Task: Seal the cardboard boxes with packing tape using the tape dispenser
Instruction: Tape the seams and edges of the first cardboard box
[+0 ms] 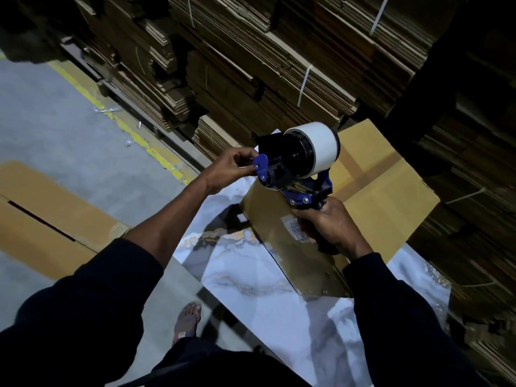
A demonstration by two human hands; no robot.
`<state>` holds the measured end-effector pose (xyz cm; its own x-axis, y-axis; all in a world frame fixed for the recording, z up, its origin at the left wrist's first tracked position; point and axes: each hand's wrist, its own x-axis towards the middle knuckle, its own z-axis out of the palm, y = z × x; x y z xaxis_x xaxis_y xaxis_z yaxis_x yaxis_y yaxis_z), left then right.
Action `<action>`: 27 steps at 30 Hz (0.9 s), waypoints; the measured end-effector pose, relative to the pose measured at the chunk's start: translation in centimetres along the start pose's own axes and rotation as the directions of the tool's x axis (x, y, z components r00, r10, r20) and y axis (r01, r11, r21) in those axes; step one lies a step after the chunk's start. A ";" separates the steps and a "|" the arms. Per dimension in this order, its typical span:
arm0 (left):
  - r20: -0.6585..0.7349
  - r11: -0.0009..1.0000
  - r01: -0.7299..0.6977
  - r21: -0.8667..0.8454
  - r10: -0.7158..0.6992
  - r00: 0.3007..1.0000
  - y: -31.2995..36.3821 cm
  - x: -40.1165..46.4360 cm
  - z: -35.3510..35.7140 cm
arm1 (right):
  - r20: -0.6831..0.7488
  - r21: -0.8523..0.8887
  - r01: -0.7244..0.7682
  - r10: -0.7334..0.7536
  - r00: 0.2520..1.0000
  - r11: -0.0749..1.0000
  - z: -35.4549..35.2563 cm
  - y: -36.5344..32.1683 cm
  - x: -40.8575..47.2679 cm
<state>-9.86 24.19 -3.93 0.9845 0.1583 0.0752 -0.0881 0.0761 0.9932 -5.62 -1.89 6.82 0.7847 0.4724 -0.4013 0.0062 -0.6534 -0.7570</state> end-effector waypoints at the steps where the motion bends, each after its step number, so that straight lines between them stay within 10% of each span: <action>1: 0.009 0.999 -0.023 0.041 0.023 1.000 -0.1 0.2 -0.1 | 0.003 -0.002 -0.002 0.002 1.000 1.000 0.0 0.0 0.0; 27: 0.072 0.971 -0.126 0.206 0.113 0.991 -0.6 0.0 0.0 | -0.079 -0.285 -0.048 0.026 0.997 0.957 0.0 0.4 -2.6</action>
<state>-9.81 24.16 -4.56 0.9766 0.0944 0.1932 -0.1780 -0.1484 0.9728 -7.66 -3.36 7.54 0.8308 0.4072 -0.3794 0.1452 -0.8167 -0.5584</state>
